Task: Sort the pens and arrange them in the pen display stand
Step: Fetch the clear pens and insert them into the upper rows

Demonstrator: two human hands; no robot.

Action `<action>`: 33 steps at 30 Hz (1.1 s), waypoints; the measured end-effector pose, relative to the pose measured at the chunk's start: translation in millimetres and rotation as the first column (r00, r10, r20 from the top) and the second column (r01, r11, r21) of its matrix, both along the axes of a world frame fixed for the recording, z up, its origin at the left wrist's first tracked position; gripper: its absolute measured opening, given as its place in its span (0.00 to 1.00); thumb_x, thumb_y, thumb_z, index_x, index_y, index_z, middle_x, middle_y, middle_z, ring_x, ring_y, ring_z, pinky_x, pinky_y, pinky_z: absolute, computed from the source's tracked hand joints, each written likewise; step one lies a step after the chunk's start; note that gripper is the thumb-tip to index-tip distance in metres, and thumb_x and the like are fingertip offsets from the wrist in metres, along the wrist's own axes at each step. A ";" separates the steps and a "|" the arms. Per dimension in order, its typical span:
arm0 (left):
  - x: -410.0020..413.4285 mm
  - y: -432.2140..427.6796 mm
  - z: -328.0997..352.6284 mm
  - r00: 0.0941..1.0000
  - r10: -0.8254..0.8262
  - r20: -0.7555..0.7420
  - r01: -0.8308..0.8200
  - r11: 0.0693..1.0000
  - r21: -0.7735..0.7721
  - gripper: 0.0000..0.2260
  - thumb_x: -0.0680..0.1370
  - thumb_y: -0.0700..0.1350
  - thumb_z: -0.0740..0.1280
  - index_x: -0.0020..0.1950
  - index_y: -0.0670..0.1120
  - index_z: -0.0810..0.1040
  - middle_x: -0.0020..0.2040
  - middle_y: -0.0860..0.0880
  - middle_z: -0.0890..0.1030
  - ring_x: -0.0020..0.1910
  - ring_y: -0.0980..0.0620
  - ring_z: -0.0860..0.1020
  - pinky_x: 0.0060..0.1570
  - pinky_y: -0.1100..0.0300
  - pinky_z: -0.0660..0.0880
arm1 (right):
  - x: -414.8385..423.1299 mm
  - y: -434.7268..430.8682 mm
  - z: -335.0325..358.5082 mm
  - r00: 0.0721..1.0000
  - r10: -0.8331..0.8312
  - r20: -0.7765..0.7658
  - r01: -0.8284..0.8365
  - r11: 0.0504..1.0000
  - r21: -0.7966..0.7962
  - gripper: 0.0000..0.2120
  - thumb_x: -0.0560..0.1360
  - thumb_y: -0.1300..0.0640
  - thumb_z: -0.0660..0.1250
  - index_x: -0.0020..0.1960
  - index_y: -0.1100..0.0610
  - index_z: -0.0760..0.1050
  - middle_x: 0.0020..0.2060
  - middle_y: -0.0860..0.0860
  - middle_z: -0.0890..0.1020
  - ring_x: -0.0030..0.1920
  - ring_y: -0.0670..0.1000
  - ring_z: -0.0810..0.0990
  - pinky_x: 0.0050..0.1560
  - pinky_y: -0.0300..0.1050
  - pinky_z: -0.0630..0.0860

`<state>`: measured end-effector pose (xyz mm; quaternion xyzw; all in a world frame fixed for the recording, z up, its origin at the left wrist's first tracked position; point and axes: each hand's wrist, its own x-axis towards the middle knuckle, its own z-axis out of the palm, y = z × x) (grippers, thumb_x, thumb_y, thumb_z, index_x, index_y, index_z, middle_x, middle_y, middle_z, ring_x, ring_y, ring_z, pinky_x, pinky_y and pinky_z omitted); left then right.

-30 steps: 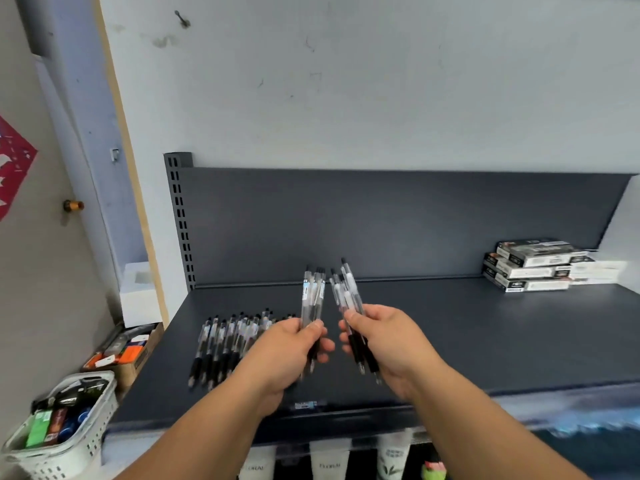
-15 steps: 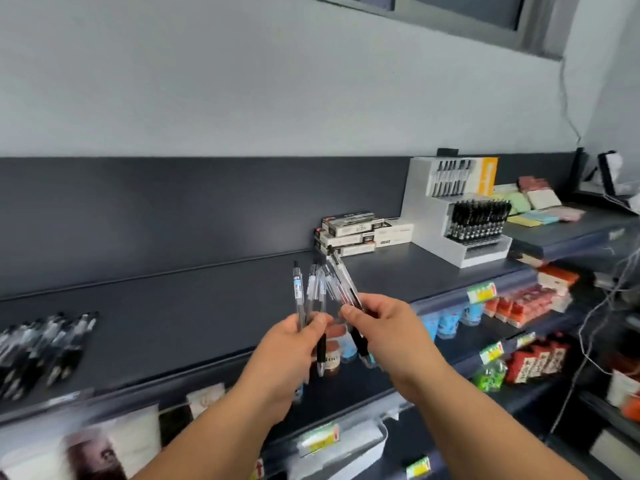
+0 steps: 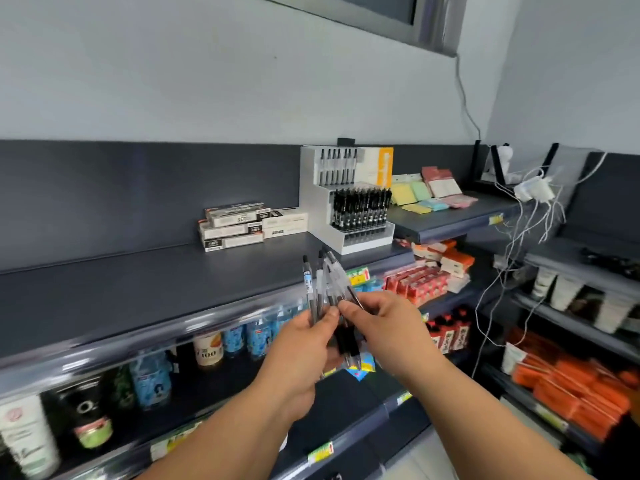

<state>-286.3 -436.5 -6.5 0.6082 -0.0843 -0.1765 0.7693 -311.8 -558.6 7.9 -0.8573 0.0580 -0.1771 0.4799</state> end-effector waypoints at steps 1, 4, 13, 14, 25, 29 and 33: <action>2.8 -10.0 2.2 1.000 -0.018 0.003 0.018 1.000 0.008 0.08 0.81 0.43 0.62 0.57 0.47 0.79 0.47 0.47 0.86 0.47 0.47 0.85 0.55 0.49 0.79 | 3.4 -11.5 1.0 1.000 0.003 -0.001 -0.003 0.999 0.052 0.11 0.77 0.53 0.67 0.43 0.59 0.82 0.40 0.61 0.83 0.36 0.54 0.78 0.44 0.53 0.78; 19.9 -33.8 5.7 0.998 -0.069 0.001 0.069 0.998 -0.004 0.08 0.81 0.41 0.63 0.57 0.45 0.78 0.45 0.47 0.86 0.47 0.46 0.84 0.54 0.46 0.79 | 17.9 -39.4 4.1 0.999 0.011 -0.040 -0.005 0.990 0.144 0.13 0.77 0.52 0.68 0.46 0.63 0.82 0.45 0.65 0.82 0.37 0.50 0.75 0.41 0.47 0.74; 116.9 -97.6 30.2 0.988 -0.145 0.045 0.146 0.989 -0.028 0.08 0.80 0.37 0.62 0.56 0.40 0.79 0.44 0.45 0.85 0.42 0.47 0.85 0.36 0.57 0.80 | 108.6 -107.6 26.4 1.000 -0.004 -0.006 0.005 0.982 0.189 0.13 0.75 0.50 0.69 0.44 0.59 0.84 0.40 0.59 0.85 0.35 0.54 0.79 0.41 0.46 0.77; 132.0 -105.8 35.9 0.987 -0.146 0.059 0.148 0.989 -0.020 0.08 0.81 0.38 0.62 0.57 0.40 0.79 0.46 0.44 0.85 0.43 0.47 0.85 0.37 0.57 0.81 | 123.8 -114.9 31.8 1.000 -0.026 0.007 0.024 0.986 0.166 0.15 0.75 0.49 0.69 0.45 0.62 0.83 0.41 0.62 0.84 0.34 0.53 0.78 0.37 0.42 0.75; 250.4 -173.0 89.9 0.984 -0.164 0.074 0.162 0.987 0.020 0.07 0.81 0.40 0.62 0.54 0.41 0.79 0.48 0.41 0.85 0.49 0.44 0.83 0.47 0.53 0.80 | 248.9 -188.6 80.7 0.999 -0.019 0.028 0.016 0.997 0.080 0.23 0.74 0.45 0.70 0.45 0.68 0.78 0.31 0.61 0.77 0.29 0.48 0.72 0.31 0.41 0.70; 281.1 -192.8 99.3 0.983 -0.185 -0.011 0.184 0.981 -0.063 0.09 0.81 0.38 0.60 0.57 0.35 0.77 0.50 0.35 0.83 0.45 0.43 0.83 0.40 0.53 0.82 | 287.2 -212.8 91.2 0.995 0.103 -0.005 -0.099 0.970 0.220 0.18 0.72 0.50 0.73 0.44 0.67 0.81 0.34 0.57 0.81 0.33 0.51 0.76 0.31 0.40 0.72; 308.2 -215.0 107.9 0.986 -0.162 -0.040 0.159 0.985 -0.072 0.11 0.81 0.38 0.60 0.58 0.34 0.76 0.50 0.37 0.83 0.47 0.42 0.82 0.44 0.54 0.78 | 323.2 -240.1 102.7 0.983 0.184 0.018 -0.184 0.960 0.211 0.11 0.71 0.52 0.75 0.42 0.60 0.81 0.34 0.54 0.82 0.32 0.50 0.76 0.28 0.38 0.72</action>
